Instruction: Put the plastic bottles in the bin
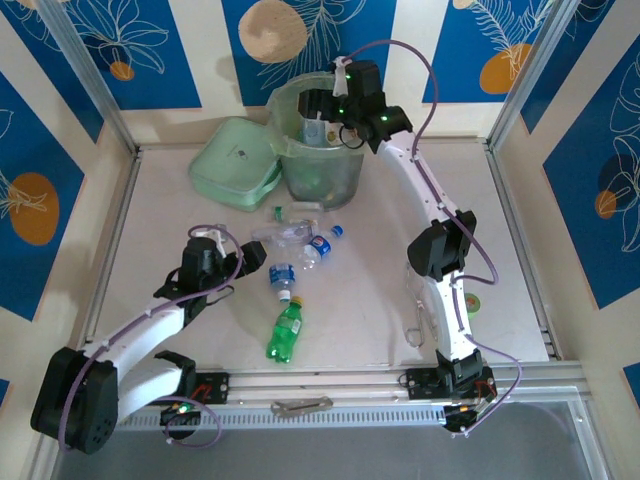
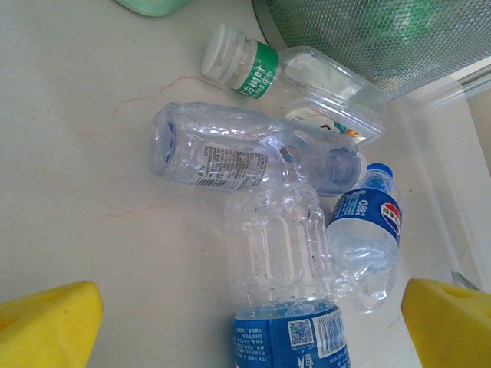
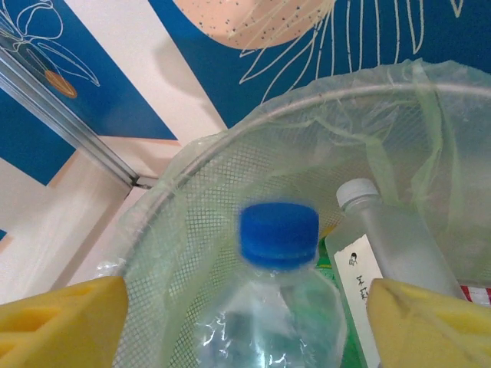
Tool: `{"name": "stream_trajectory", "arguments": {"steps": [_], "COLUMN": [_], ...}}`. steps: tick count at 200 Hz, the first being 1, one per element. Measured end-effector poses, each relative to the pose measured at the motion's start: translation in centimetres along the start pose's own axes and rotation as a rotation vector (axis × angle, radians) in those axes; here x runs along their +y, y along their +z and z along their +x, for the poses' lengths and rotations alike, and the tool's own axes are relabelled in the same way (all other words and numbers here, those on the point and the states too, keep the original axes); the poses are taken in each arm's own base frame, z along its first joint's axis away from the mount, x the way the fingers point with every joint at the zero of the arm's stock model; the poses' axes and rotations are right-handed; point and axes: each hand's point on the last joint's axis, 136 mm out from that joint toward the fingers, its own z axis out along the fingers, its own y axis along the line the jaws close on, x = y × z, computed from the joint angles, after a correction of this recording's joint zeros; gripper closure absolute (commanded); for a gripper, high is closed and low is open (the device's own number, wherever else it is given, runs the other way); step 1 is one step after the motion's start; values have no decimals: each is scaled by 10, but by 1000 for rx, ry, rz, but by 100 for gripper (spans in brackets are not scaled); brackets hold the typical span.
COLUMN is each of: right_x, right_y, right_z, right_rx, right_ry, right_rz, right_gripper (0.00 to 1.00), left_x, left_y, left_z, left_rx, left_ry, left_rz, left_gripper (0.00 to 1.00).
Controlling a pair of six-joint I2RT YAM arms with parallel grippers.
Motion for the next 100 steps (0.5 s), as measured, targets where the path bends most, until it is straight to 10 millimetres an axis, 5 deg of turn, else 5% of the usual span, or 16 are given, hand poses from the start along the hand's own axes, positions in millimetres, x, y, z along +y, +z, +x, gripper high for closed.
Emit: {"name": "stream_trajectory", "arguments": {"steps": [34, 100], "right_x": [4, 2], "right_y": [-7, -23], "right_z": [-11, 3], "right_rx": [-25, 21], "right_ry": [-9, -19], "right_rz": [-7, 16], "right_gripper": [12, 11], "left_x": [0, 0], "left_y": [0, 0], "left_z": [0, 0], "left_rx": [0, 1], "left_ry": [0, -3], "left_rz": [-1, 0], "left_gripper": [0, 0]}}
